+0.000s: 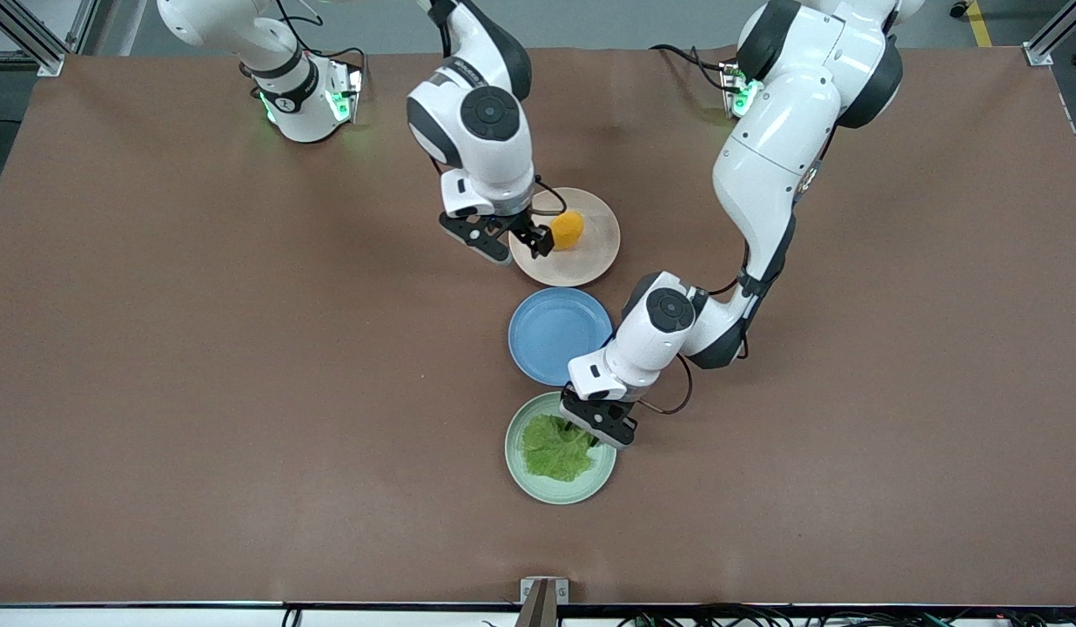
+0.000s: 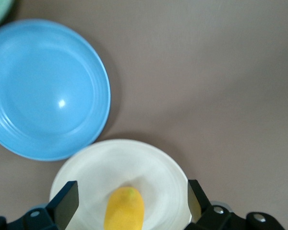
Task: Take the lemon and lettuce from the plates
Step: 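Grasp the lettuce with the left gripper while the right gripper grasps the lemon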
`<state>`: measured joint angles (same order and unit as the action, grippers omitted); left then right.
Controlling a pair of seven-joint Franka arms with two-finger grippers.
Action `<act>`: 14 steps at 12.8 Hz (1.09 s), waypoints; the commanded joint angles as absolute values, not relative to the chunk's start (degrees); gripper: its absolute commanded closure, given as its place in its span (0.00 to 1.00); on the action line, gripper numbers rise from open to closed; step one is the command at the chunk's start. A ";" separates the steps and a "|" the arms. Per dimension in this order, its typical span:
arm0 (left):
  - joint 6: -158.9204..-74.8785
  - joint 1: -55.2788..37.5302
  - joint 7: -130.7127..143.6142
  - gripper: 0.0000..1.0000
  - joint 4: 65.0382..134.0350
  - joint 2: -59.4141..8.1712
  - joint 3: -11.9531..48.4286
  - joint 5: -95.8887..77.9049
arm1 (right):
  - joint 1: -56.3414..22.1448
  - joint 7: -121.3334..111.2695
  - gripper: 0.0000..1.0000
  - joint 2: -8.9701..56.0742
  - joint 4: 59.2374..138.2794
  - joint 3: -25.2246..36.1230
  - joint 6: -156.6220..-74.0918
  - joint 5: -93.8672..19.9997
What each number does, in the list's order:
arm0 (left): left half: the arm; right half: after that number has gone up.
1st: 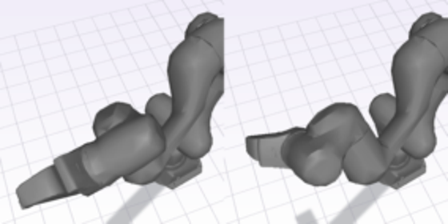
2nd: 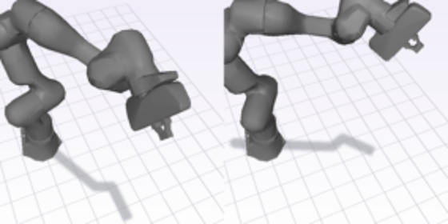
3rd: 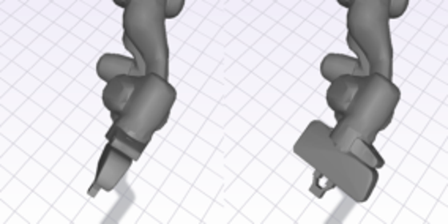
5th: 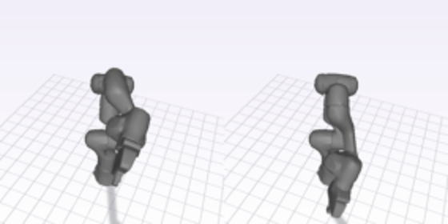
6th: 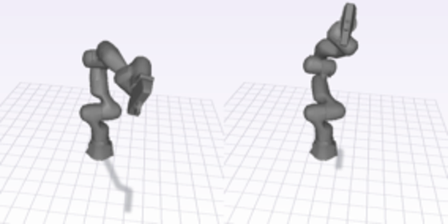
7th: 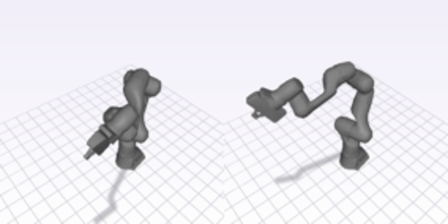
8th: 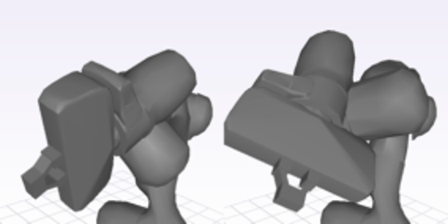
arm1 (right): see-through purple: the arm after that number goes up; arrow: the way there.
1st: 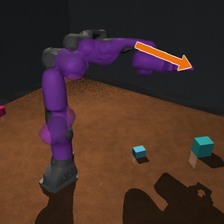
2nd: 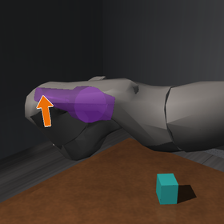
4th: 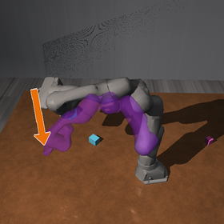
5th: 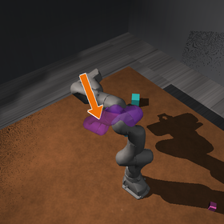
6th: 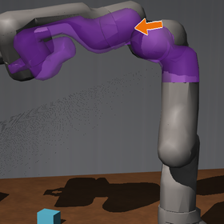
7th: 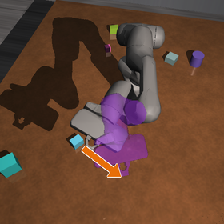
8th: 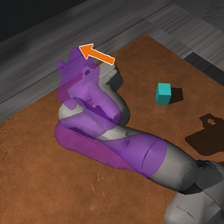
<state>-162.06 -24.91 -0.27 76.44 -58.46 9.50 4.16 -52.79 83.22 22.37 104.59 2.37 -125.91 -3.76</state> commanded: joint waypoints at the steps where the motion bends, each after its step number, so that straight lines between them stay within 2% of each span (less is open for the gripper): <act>1: -162.16 -25.22 -1.06 0.69 74.97 -59.15 9.23 5.36 | -57.55 90.59 0.00 25.74 103.98 3.25 -129.27 -2.81; 4: -162.25 -25.66 -0.71 0.84 74.71 -58.98 9.14 5.19 | -60.99 97.01 0.00 30.48 102.93 3.25 -131.38 -2.81; 5: -162.16 -25.66 -0.44 0.96 74.71 -58.80 9.23 5.10 | -62.21 98.68 0.00 32.15 102.57 3.34 -132.88 -2.73; 10: -161.54 -24.96 -0.09 0.98 75.06 -55.38 9.14 4.57 | -63.37 102.22 0.01 37.35 99.76 3.34 -136.67 -2.72; 11: -160.76 -23.83 0.61 0.98 75.15 -54.41 9.14 4.22 | -63.37 102.13 0.05 37.44 99.76 3.25 -136.67 -2.64; 12: -158.92 -23.04 1.22 0.98 75.15 -53.01 9.23 4.13 | -63.37 102.13 0.13 37.44 99.76 3.25 -136.67 -2.64; 13: -155.34 -22.77 2.10 0.98 75.32 -51.34 9.14 4.22 | -63.37 102.13 0.25 37.44 99.76 3.25 -136.67 -2.64; 14: -151.30 -22.07 3.07 0.97 75.93 -49.15 8.53 4.57 | -63.37 102.04 0.43 37.44 99.67 3.25 -136.67 -2.64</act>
<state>-157.24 -22.99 1.14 73.88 -53.85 9.26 4.17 -62.73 100.66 37.23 100.29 2.74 -136.83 -3.52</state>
